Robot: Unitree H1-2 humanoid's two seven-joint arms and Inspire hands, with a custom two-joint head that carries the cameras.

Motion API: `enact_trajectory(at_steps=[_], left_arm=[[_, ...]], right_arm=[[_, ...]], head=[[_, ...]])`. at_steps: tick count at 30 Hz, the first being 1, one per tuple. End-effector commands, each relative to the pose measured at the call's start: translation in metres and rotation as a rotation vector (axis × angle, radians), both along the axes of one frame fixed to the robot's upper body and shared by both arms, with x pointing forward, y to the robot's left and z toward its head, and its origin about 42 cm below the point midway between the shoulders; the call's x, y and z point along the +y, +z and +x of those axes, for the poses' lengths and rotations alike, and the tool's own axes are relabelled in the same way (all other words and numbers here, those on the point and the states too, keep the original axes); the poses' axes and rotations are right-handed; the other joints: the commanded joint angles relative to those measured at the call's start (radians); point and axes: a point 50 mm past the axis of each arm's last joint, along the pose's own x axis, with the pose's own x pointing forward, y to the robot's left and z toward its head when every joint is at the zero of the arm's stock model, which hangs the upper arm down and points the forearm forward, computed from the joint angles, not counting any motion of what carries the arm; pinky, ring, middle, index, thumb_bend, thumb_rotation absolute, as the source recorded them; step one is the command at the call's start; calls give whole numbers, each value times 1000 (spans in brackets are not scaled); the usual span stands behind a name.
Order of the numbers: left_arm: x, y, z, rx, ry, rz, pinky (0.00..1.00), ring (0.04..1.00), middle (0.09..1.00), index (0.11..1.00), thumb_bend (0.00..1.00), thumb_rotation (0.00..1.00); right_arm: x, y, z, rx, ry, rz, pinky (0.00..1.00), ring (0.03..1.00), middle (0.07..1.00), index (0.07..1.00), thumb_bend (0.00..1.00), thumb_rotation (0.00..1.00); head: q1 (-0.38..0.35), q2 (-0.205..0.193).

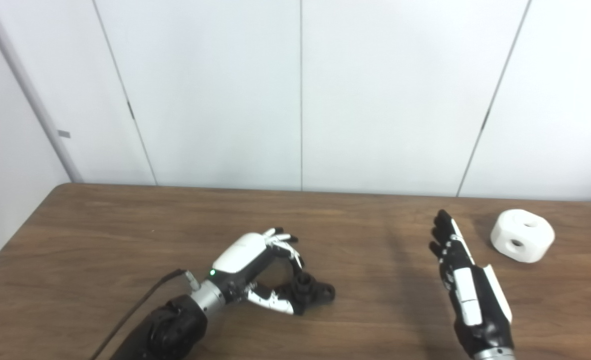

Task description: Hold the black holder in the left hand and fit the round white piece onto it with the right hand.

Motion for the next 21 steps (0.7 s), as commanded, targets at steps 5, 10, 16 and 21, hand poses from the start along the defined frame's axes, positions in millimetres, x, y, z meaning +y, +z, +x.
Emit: enact_trajectory(at_steps=[5, 10, 16, 21], left_arm=[[-13, 15, -2, -56, -64, -15, 1000, 894, 670, 479, 524, 55], [-17, 6, -3, -28, -73, -15, 1000, 891, 670, 479, 523, 54], [-18, -1, -2, -7, -66, -17, 1000, 891, 672, 479, 523, 55], [-14, -5, 0, 0, -47, -1, 1000, 898, 676, 479, 523, 52]], right_arm=[[6, 26, 2, -93, 14, 18, 956, 991, 992, 977, 543, 1000], [8, 31, 1, -98, 17, 7, 942, 986, 986, 965, 566, 1000], [11, 37, -2, -108, 19, 16, 952, 982, 978, 961, 593, 1000], [12, 45, -5, -125, 23, 32, 953, 981, 981, 965, 581, 1000]], head=[[-6, 17], [-12, 29], [-23, 46], [-24, 50]])
